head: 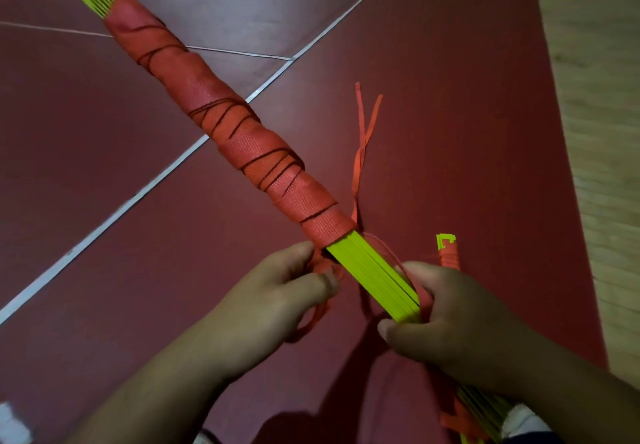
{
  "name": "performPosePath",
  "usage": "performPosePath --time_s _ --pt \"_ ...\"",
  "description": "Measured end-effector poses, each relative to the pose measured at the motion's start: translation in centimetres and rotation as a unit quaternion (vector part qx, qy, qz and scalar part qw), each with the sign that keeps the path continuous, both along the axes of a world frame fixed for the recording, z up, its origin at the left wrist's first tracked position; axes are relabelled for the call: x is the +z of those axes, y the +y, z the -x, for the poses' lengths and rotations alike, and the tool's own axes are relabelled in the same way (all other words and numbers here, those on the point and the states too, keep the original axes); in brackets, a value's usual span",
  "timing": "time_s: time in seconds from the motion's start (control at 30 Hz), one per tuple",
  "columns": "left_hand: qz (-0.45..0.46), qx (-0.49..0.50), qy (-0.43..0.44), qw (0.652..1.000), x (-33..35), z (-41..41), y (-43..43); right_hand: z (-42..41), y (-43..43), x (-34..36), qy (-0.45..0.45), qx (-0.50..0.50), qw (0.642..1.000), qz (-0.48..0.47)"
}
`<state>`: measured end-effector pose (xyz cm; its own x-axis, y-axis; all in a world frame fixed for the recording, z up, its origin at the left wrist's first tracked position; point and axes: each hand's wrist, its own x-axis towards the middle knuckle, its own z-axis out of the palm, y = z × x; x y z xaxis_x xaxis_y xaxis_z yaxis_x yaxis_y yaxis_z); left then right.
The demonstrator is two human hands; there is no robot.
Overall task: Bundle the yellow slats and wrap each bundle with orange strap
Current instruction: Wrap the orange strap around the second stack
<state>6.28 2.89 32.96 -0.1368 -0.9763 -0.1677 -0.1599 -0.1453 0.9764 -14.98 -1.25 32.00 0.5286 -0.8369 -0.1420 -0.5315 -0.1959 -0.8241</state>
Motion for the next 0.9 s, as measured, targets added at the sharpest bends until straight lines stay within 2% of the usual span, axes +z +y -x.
performPosePath --time_s 0.17,0.27,0.33,0.47,0.5,0.57,0.63,0.7,0.77,0.9 --pt "0.009 0.087 0.024 0.996 0.5 2.1 0.2 -0.8 0.9 -0.9 0.039 -0.053 0.996 0.062" --pt "0.035 0.099 0.020 0.994 0.1 2.0 0.0 -0.9 0.8 -0.9 0.063 -0.033 0.993 0.094" --pt "0.049 0.092 0.032 0.994 0.1 1.5 0.1 -0.4 0.0 -0.1 0.048 0.015 0.998 0.044" --pt "0.067 0.037 0.092 0.993 -0.2 1.1 0.5 0.4 -0.8 1.8 -0.027 0.113 0.978 -0.172" --pt "0.071 0.023 0.095 0.993 -0.3 1.0 0.6 0.4 -0.7 1.7 -0.032 0.120 0.977 -0.173" --pt "0.083 0.011 0.084 0.993 -0.1 0.7 0.6 0.1 -0.4 1.2 -0.025 0.090 0.990 -0.103" --pt "0.092 0.038 0.059 0.993 -0.1 0.4 0.5 -0.3 0.1 0.9 0.004 0.046 0.999 -0.003" --pt "0.102 0.074 0.010 0.992 0.2 0.7 0.3 -0.4 0.4 0.8 0.030 0.014 0.998 0.058" --pt "0.093 0.089 -0.010 0.992 0.2 0.8 0.3 -0.5 0.5 0.7 0.044 -0.007 0.996 0.071" --pt "0.027 0.058 0.060 0.996 0.2 1.2 0.4 -0.8 0.9 -0.3 0.047 -0.058 0.995 0.067"
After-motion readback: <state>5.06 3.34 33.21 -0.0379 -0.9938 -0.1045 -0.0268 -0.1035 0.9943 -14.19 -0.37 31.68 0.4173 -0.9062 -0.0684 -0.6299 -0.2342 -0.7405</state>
